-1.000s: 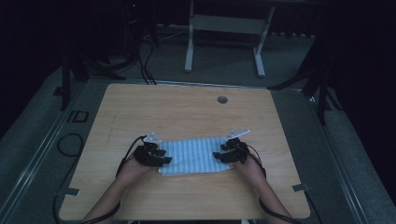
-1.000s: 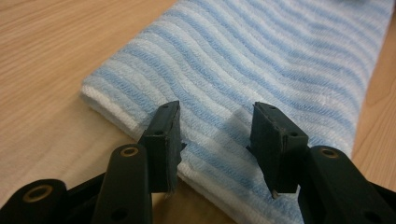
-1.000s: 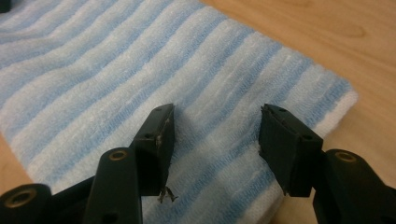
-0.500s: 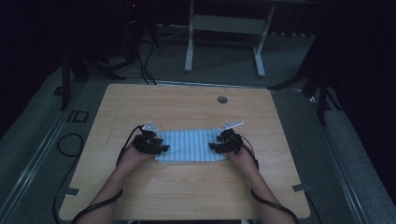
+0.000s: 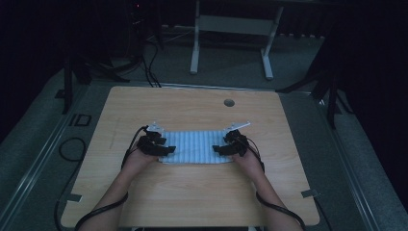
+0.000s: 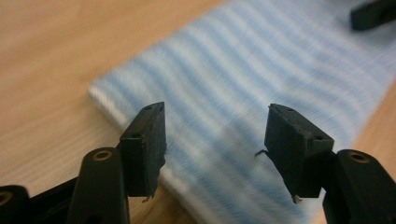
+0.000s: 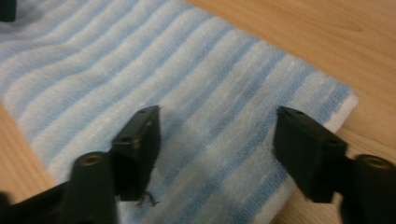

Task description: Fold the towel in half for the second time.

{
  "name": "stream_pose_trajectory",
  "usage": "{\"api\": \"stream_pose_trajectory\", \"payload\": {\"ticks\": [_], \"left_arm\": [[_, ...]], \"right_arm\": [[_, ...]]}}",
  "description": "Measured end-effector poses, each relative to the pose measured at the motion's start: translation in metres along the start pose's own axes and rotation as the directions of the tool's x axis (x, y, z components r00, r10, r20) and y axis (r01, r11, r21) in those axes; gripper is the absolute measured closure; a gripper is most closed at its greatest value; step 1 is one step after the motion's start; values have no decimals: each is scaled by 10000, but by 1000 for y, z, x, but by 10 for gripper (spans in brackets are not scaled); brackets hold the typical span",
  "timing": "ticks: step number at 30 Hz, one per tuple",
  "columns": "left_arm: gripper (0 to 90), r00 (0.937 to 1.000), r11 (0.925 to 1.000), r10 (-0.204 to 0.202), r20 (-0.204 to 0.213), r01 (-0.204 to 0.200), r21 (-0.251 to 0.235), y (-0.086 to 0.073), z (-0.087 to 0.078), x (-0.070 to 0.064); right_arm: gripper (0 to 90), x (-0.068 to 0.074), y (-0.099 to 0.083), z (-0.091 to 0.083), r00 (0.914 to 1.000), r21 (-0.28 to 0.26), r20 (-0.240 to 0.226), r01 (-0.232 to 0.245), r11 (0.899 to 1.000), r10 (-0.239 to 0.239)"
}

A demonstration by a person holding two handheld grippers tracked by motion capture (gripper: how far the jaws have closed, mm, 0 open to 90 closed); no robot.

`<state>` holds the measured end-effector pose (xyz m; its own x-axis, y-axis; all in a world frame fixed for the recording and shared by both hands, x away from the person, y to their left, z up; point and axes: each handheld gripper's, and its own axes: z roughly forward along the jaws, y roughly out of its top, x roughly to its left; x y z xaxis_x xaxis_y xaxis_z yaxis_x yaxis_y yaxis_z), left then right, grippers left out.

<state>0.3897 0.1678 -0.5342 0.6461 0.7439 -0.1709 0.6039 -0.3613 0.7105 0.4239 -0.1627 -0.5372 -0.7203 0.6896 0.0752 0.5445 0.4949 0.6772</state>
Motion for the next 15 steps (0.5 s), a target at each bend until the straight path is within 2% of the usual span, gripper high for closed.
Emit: {"api": "stream_pose_trajectory", "payload": {"ticks": [3, 4, 6, 7, 9, 12, 14, 15], "left_arm": [[324, 9998, 9995, 9, 200, -3, -327, 0, -8, -4], [283, 9998, 9994, 95, 154, -90, -345, -1, -10, -5], [257, 9995, 9993, -45, 299, 56, -361, -4, -12, -6], [226, 9998, 9997, 12, 203, -7, -249, -6, -14, -7], [181, 9999, 9993, 113, 32, -111, -362, -10, -17, -9], [136, 9998, 9970, -120, 142, 131, -763, -18, -25, -11], [127, 9999, 9968, -74, 153, 86, -800, -24, -28, -12], [101, 10000, 9967, -15, 23, 17, -810, -27, -29, -14]], "right_arm": [[186, 4, -1, -6, 9987, -123, -163, 483, 9988, -485], [182, 5, -2, -8, 9987, -277, -213, 460, 9986, -466], [152, 5, -4, -12, 9986, -443, -364, 359, 9984, -375], [141, 6, -5, -14, 9983, -523, -338, 458, 9976, -476], [136, 6, -8, -17, 9974, -577, -243, 663, 9961, -678], [127, 4, -14, -25, 9966, -688, -143, 797, 9944, -809], [127, 1, -19, -30, 9972, -859, -86, 735, 9936, -745], [127, 0, -22, -33, 9972, -870, 2, 748, 9934, -750]]}}
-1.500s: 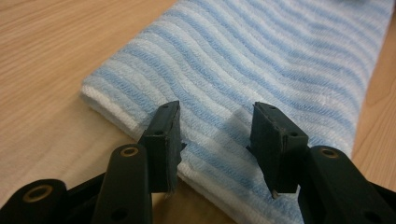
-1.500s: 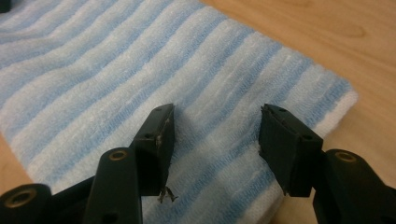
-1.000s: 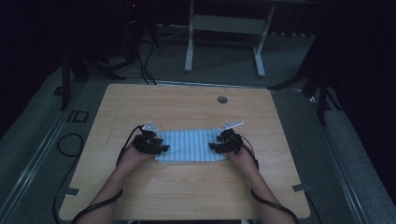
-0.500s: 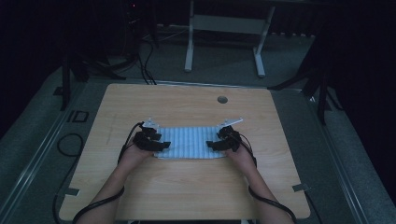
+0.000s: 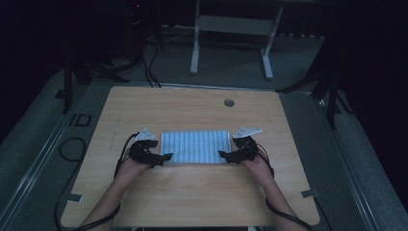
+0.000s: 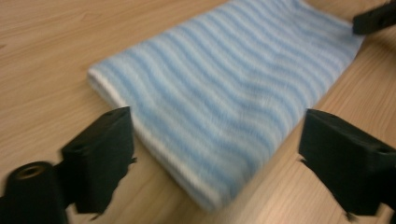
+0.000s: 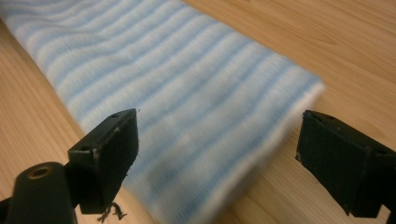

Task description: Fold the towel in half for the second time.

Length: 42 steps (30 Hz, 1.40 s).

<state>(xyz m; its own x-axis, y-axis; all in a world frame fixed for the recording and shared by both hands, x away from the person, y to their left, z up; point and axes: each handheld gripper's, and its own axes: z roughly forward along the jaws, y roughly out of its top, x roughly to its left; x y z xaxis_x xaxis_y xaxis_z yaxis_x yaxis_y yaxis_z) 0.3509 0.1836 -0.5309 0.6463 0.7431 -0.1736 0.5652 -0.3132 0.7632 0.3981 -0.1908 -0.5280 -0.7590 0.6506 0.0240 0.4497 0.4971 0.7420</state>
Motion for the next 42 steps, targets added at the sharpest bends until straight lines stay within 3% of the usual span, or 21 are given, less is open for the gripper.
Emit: {"api": "stream_pose_trajectory", "payload": {"ticks": [2, 9, 13, 17, 19, 23, 26, 32, 38, 42], "left_arm": [[95, 9998, 9998, 159, -70, -159, 90, -6, -2, -1], [93, 9995, 9989, -301, 29, 302, -355, -22, -17, 1], [92, 9987, 9971, -455, -208, 441, -627, -32, -27, 2], [90, 9979, 9971, -568, -304, 551, -524, -41, -35, 4], [89, 9971, 9983, -584, -492, 580, -99, -45, -38, 5], [68, 9960, 9980, -619, -648, 610, -152, -55, -46, 8], [24, 9935, 9962, -818, -797, 791, -372, -60, -52, 11], [24, 9850, 9912, -1094, -1331, 982, -883, -71, -67, 16], [24, 9787, 9907, -1205, -1661, 1078, -835, -85, -74, 21], [24, 9742, 9854, -1439, -1741, 1248, -1159, -93, -81, 23]], "right_arm": [[127, -3, -6, -3, 9998, 33, 211, 21, 10000, -21], [126, -14, -28, -16, 9992, -69, 326, -248, 9997, 250], [127, -17, -38, -25, 9984, -169, 483, -291, 9994, 299], [127, -22, -49, -38, 9971, -250, 675, -344, 9991, 360], [127, -23, -54, -44, 9963, -331, 755, -389, 9987, 413], [127, -27, -68, -59, 9941, -484, 936, -504, 9976, 547], [127, -30, -77, -68, 9913, -532, 1149, -586, 9969, 644], [127, -35, -95, -84, 9865, -572, 1368, -832, 9949, 903], [134, -38, -112, -97, 9765, -820, 1683, -1225, 9891, 1349], [138, -37, -119, -107, 9660, -1175, 2030, -1385, 9834, 1603]]}}
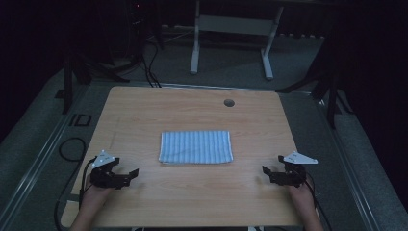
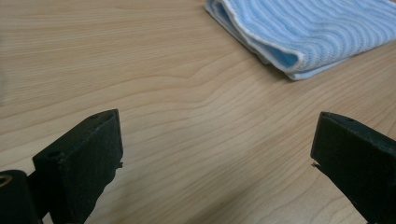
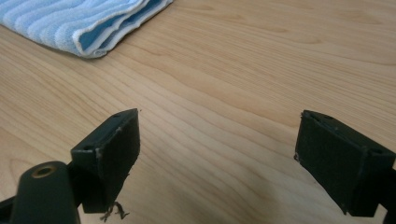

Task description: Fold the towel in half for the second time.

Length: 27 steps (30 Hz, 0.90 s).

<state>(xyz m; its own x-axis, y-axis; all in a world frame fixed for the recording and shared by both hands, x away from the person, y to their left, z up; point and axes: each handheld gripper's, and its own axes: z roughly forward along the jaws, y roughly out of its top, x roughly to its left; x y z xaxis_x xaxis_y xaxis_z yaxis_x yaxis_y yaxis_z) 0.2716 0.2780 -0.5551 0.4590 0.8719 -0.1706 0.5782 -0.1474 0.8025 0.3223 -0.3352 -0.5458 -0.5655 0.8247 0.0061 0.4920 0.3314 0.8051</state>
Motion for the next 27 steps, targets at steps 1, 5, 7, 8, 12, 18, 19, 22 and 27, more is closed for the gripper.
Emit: {"api": "stream_pose_trajectory", "payload": {"ticks": [1, 5, 7, 8, 12, 18, 19, 22, 27], "left_arm": [[24, 10000, 10000, -17, -20, 17, -37, -1, -2, 0], [24, 9997, 9992, -131, -195, 124, -368, -6, -11, 2], [24, 9994, 9990, -167, -303, 155, -408, -8, -15, 3], [24, 9992, 9990, -157, -367, 142, -420, -9, -16, 3], [24, 9988, 9984, -228, -442, 204, -531, -12, -20, 3], [24, 9958, 9983, -97, -908, 44, -582, -15, -24, -1], [24, 9949, 9980, -115, -999, 52, -636, -16, -24, -1], [24, 9904, 9974, -227, -1366, 130, -713, -18, -26, 0], [24, 9822, 9945, -581, -1785, 414, -958, -20, -29, 2]], "right_arm": [[138, -1, -2, -3, 10000, -100, 61, -54, 9999, 55], [137, 0, -7, -11, 9995, -195, 237, -199, 9996, 203], [137, 1, -8, -12, 9993, -190, 291, -229, 9996, 234], [136, 2, -11, -15, 9988, -169, 408, -257, 9995, 263], [135, 3, -16, -20, 9961, -253, 748, -444, 9987, 462], [132, -3, -25, -28, 9889, -176, 1146, -931, 9955, 946], [132, -5, -26, -29, 9868, -175, 1209, -1068, 9941, 1081], [132, -11, -30, -32, 9772, -398, 1500, -1462, 9885, 1505], [133, -20, -34, -37, 9611, -1051, 1894, -1835, 9774, 2008]]}}
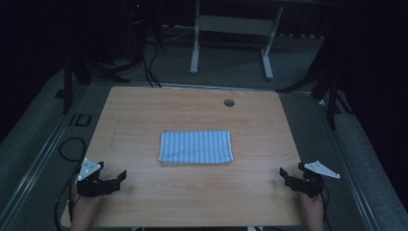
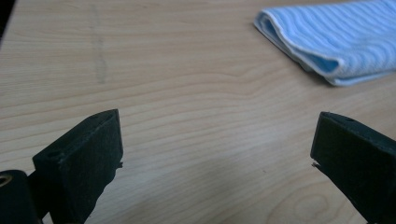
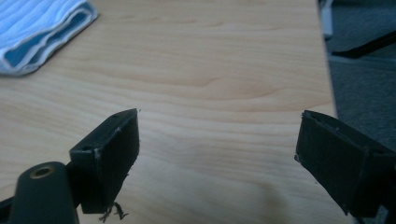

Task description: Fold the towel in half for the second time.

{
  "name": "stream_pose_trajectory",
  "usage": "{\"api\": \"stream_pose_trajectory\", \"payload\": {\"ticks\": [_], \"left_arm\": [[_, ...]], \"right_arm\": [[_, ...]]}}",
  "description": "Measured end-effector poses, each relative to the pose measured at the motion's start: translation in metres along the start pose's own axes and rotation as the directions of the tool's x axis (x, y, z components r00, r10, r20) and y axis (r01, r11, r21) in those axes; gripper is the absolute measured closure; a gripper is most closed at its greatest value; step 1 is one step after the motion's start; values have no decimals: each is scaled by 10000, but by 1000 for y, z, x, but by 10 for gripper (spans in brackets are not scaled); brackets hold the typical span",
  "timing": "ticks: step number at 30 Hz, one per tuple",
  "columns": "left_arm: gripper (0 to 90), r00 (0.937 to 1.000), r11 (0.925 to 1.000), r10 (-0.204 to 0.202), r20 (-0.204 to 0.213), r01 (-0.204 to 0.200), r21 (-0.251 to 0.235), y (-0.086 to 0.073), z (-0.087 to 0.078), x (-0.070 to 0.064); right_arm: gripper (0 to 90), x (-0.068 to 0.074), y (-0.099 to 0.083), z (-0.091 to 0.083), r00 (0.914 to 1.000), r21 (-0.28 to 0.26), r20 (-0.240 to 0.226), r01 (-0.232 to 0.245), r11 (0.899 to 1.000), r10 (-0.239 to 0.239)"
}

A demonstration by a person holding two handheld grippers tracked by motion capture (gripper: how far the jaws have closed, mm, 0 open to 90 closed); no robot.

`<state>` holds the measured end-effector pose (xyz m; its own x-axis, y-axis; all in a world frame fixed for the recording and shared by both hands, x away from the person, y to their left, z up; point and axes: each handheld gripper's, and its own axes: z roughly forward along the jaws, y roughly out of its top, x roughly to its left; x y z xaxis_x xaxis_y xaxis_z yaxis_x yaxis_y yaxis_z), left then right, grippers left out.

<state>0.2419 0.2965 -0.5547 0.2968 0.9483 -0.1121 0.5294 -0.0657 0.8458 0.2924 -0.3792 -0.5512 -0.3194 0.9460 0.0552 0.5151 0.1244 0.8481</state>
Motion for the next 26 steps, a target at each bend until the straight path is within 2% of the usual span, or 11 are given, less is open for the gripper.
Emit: {"api": "stream_pose_trajectory", "payload": {"ticks": [4, 11, 15, 17, 26], "left_arm": [[25, 9989, 9998, -58, -463, 50, -184, 0, -2, 2], [24, 9983, 9991, -1, -577, -24, -424, 1, -5, 3], [24, 9936, 9955, -530, -1002, 447, -839, -1, -9, 9], [25, 9914, 9935, -754, -1074, 655, -926, -1, -11, 12], [24, 9912, 9957, -575, -1190, 482, -792, -3, -10, 11]], "right_arm": [[135, 1, -1, 1, 9991, -133, 358, 229, 9997, -224], [137, 1, -1, -1, 9969, -600, 764, 243, 9979, -197], [136, 1, -1, -1, 9963, -659, 845, 205, 9976, -149], [136, 2, -1, -1, 9960, -650, 882, 179, 9977, -121], [136, 1, -1, 1, 9942, -471, 1073, 44, 9989, 6]]}}
